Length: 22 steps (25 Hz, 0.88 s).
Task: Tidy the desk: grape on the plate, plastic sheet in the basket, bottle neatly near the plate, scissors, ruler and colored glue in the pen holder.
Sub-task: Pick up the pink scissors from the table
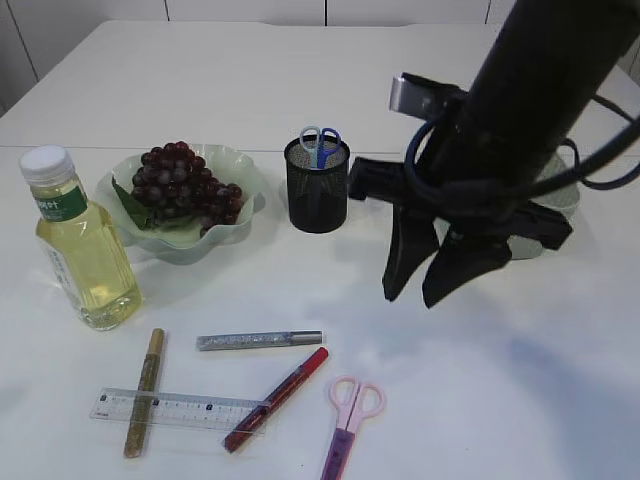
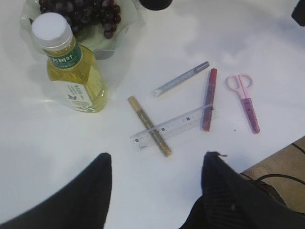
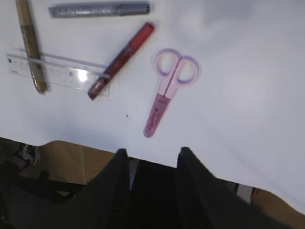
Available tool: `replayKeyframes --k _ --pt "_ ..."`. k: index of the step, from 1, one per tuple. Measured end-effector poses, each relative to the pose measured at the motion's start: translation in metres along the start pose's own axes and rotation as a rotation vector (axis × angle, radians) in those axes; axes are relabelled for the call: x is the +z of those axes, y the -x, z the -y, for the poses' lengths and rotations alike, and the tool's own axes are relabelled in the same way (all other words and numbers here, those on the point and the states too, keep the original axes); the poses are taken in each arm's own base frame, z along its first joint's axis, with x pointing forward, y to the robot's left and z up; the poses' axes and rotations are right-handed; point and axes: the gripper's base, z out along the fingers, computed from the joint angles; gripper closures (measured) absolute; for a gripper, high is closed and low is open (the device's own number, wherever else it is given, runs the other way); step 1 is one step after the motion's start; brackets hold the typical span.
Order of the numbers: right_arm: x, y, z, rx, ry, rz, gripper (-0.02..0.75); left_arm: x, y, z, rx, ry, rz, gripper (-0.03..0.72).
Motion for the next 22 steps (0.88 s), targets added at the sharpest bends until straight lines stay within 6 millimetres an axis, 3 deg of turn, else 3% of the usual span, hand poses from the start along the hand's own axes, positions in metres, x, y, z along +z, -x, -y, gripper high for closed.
replayKeyframes --k 5,10,15,22 --pt "0.011 -0.031 -0.015 0.011 -0.127 0.004 0.458 -0.001 -0.002 0.0 0.0 0.0 -0.023 0.253" --pt "0.022 -0.048 -0.039 0.052 -0.212 0.103 0.458 -0.001 -0.005 0.0 0.0 0.0 -0.052 0.253" --pt "0.043 -0.045 -0.049 0.199 -0.192 0.13 0.459 -0.001 -0.006 0.0 0.001 0.001 -0.067 0.253" --pt "0.065 -0.042 -0.049 0.256 -0.215 0.059 0.459 -0.001 -0.009 -0.003 0.017 0.038 -0.097 0.253"
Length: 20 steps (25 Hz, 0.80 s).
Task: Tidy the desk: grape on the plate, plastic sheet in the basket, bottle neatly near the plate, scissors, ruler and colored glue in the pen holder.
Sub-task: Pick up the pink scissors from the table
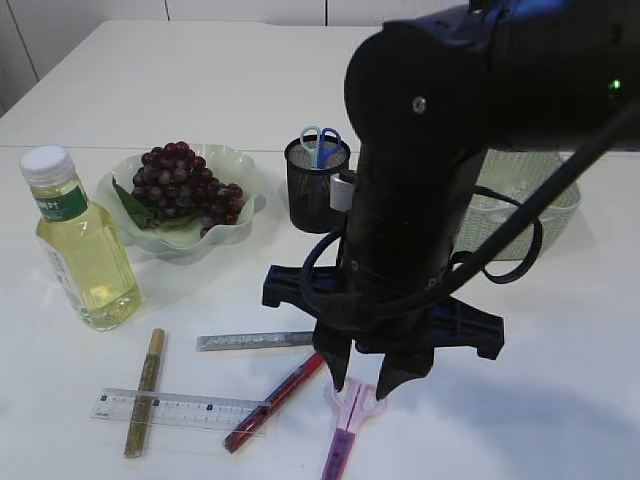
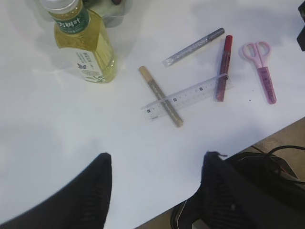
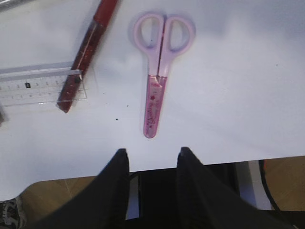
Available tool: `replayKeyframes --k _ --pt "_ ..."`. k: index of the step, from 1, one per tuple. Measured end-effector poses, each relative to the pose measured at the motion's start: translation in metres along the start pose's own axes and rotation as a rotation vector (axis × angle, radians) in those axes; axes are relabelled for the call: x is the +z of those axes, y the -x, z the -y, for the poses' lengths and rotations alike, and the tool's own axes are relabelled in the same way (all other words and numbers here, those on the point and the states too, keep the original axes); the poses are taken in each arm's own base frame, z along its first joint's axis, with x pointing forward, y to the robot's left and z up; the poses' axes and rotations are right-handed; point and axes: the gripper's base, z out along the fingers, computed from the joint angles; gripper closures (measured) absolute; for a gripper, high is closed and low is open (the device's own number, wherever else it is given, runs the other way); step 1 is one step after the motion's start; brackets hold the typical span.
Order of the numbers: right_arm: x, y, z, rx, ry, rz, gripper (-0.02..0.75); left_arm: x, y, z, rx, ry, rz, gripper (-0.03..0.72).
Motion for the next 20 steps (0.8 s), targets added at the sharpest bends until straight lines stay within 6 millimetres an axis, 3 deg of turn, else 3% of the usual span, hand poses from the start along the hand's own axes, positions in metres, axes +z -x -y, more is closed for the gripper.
replayKeyframes --k 10,20 --pt "0.005 0.01 -0.003 -0.01 0.014 0.085 0.459 0.0 0.0 -0.001 0.003 0.008 -0.004 0.253" --pt "0.051 0.014 -0.012 0.035 -0.038 -0.004 0.459 0.0 -0.002 -0.001 0.005 0.007 -0.019 0.253"
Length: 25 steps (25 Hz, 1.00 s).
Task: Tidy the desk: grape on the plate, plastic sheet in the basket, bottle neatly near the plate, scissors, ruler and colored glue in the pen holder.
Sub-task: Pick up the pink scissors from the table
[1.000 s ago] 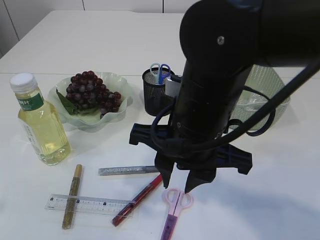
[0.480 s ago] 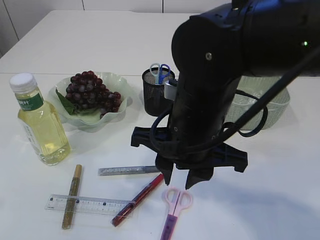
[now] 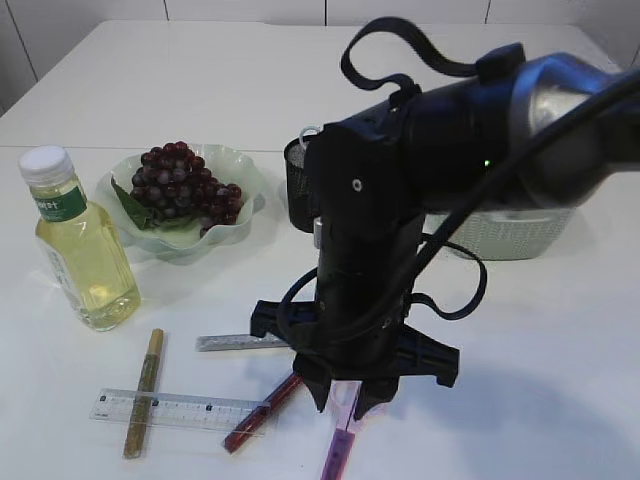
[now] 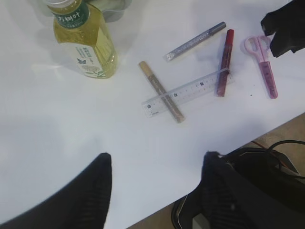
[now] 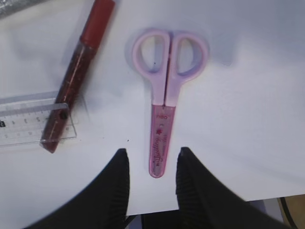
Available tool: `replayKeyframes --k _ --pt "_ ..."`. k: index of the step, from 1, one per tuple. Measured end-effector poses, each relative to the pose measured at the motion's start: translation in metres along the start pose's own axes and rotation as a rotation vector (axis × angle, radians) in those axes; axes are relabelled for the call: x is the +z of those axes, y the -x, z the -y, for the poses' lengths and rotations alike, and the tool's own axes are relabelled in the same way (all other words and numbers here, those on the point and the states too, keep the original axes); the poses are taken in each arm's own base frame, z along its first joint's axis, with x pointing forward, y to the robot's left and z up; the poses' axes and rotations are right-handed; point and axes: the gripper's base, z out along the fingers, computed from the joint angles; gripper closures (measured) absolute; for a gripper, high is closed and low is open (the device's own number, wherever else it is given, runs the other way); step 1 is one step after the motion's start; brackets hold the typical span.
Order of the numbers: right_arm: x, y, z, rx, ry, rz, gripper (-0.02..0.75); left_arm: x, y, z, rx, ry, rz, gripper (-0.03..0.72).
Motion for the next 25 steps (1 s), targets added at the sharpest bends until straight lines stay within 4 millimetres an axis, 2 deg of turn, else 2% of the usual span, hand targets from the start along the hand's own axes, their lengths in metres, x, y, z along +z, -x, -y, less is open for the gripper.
replayKeyframes --k 5,15,25 --pt "0.017 0.001 -0.001 0.011 -0.034 -0.032 0.459 0.0 0.0 0.0 0.0 0.0 -0.002 0.253" --pt "0.034 0.003 -0.003 0.017 -0.054 -0.046 0.459 0.0 0.0 0.0 0.0 0.0 -0.004 0.253" --pt "0.04 0.006 -0.006 0.006 -0.034 -0.025 0.459 0.0 0.0 0.0 0.0 0.0 -0.004 0.253"
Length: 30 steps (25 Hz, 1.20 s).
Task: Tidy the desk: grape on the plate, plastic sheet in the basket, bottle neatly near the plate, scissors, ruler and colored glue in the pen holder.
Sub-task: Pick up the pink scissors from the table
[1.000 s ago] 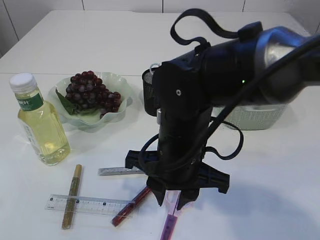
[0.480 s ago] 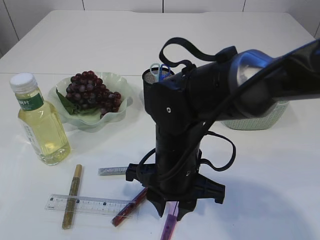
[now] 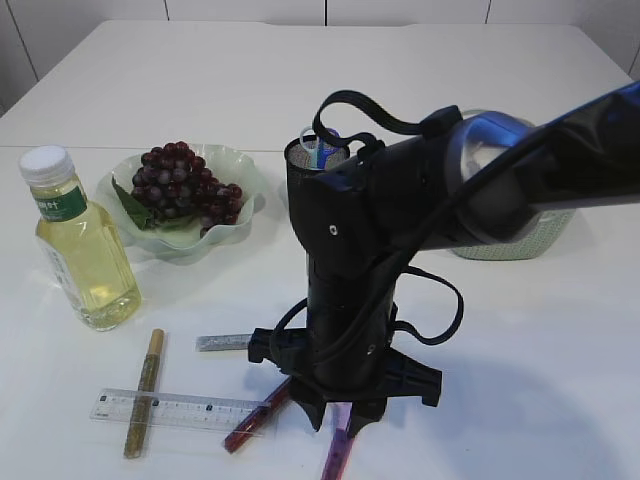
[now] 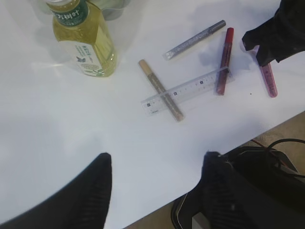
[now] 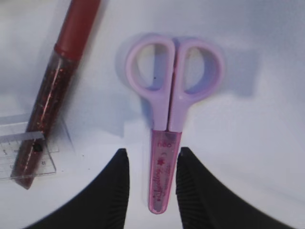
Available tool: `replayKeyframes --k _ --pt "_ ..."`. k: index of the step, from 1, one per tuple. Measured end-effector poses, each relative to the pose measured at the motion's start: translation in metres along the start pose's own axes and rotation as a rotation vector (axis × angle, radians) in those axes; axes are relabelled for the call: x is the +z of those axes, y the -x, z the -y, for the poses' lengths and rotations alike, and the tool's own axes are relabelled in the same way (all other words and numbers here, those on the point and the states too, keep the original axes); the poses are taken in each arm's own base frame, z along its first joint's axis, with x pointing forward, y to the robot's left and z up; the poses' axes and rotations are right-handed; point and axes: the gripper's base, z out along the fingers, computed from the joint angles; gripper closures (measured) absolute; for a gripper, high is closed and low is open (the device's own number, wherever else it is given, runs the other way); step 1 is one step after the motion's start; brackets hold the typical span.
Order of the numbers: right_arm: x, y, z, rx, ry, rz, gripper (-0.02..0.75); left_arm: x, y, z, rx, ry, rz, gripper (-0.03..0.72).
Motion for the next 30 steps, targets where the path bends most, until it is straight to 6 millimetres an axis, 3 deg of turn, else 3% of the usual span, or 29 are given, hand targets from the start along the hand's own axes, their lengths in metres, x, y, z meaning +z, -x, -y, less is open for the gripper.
replayKeyframes --k 6,15,30 --pt "0.0 0.0 0.001 -0.009 -0.014 -0.004 0.456 0.0 0.0 0.0 0.0 0.0 0.0 0.253" --pt "0.002 -0.001 0.002 -0.008 -0.026 -0.014 0.381 0.0 0.0 0.0 0.0 0.0 0.0 0.253" --pt "0.016 -0.001 0.003 0.003 -0.066 -0.053 0.456 0.0 0.0 0.001 -0.002 -0.006 0.0 0.253"
